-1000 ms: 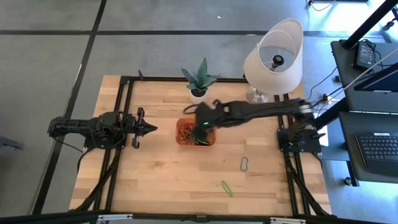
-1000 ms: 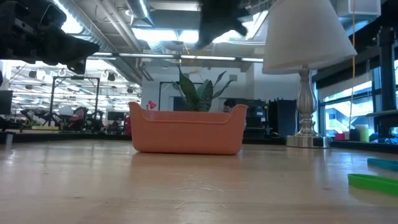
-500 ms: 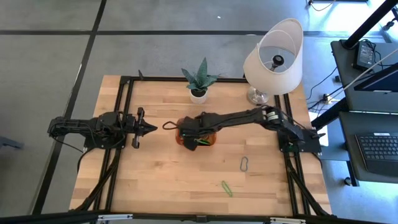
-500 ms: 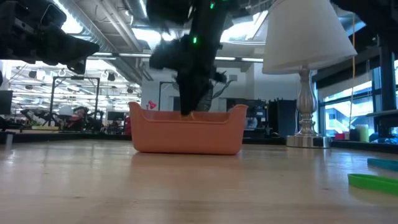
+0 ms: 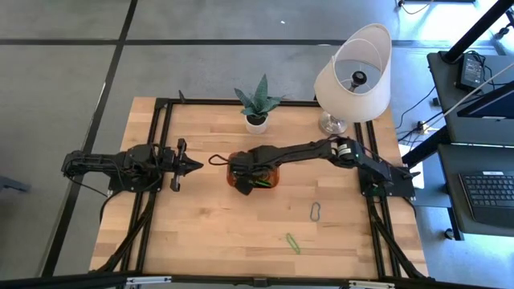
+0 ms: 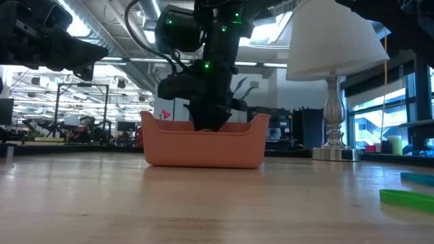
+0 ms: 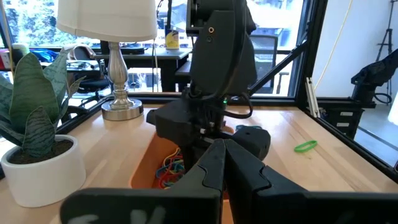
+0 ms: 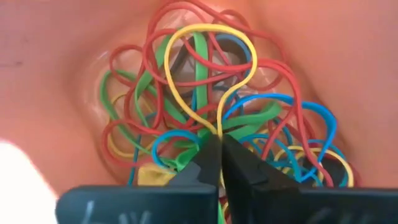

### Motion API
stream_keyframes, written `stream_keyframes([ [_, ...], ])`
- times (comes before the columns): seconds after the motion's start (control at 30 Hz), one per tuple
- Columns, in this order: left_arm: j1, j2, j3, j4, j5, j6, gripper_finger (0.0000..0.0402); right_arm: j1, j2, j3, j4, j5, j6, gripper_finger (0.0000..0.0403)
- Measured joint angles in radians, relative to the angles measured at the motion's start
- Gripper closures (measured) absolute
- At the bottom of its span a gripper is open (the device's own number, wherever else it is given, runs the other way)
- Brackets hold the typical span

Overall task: Pick and place rubber bands into bin
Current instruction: Put the yellow rubber band into the orange bin, then put the blue rubber band into the orange bin

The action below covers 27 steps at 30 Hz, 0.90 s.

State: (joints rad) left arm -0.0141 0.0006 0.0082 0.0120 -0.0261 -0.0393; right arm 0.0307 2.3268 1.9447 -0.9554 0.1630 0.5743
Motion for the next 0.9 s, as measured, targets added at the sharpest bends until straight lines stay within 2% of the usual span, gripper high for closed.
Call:
stream_keyframes([
  [0.1,0.000,0.000,0.000,0.000,0.000,0.000,0.0398,0.000,0.002,0.034,-0.038,-0.004,0.001,0.0369],
  [0.33,0.000,0.000,0.000,0.000,0.000,0.000,0.0398,-0.001,0.000,0.158,-0.134,0.002,0.008,0.0286],
  [0.53,0.000,0.000,0.000,0.000,0.000,0.000,0.0398,-0.004,0.000,0.261,-0.263,0.052,0.001,0.0231],
  [0.73,0.000,0.000,0.000,0.000,0.000,0.000,0.0398,0.014,-0.011,0.308,-0.437,0.127,-0.004,0.0225],
  [0.9,0.000,0.002,0.000,0.000,0.000,0.000,0.0398,0.100,-0.080,0.306,-0.632,0.312,0.048,0.0237],
])
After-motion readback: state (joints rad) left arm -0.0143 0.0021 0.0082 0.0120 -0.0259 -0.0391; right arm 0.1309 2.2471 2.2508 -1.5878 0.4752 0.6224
